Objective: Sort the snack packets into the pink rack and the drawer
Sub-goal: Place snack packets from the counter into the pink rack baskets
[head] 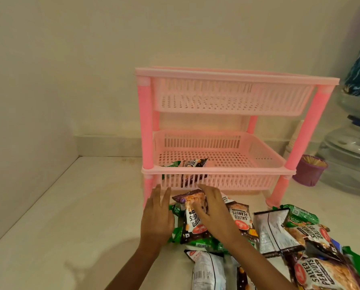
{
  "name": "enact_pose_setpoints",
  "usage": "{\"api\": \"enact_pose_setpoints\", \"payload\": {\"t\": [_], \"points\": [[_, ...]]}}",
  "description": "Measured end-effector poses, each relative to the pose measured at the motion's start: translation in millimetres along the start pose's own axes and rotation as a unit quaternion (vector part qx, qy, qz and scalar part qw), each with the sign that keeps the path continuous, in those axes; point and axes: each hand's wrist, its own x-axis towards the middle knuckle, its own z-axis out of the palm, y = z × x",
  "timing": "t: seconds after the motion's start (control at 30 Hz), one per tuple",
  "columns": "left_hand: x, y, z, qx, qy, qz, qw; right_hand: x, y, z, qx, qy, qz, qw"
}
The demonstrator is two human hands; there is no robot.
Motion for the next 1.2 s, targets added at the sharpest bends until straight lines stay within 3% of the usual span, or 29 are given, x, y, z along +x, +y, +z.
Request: {"api": "enact_pose_setpoints", "payload": {"t": [0.17, 0.33, 0.5, 0.67, 0.93, 1.1, 1.2], "points": [[-10.3, -2.1, 10.1, -0.012, -0.108, -0.125, 0.986, -15.5, -3.4, 15.0, -0.037, -0.050, 0.045, 0.997], [-15.7, 0.3, 13.9, -0.023, -0.140, -0.168, 0.976, -17.3, -3.9, 25.5, -0.050, -0.096, 0.106, 0.988], [-17.2, 1.5, 13.2, -0.069, -0.172, -0.177, 0.967, -16.4, -5.0, 24.2, -0.051, -0.087, 0.097, 0.990], [-15.9, 4.2, 0.8, -0.120, -0.117, -0.181, 0.969, -17.1, -5.9, 4.4, -0.022, -0.041, 0.066, 0.997], [7.3, 21.6, -27.6, -0.114, 0.006, -0.095, 0.989, 16.8, -2.6, -58.9, 0.028, 0.071, 0.033, 0.997], [18.7, 38.1, -34.8, -0.139, 0.038, -0.067, 0.987, 77.3, 13.6, -93.8, 0.049, 0.117, 0.066, 0.990], [30.2, 44.6, -37.1, -0.136, 0.042, -0.051, 0.989, 113.2, 27.0, -96.6, 0.018, 0.094, 0.113, 0.989]]}}
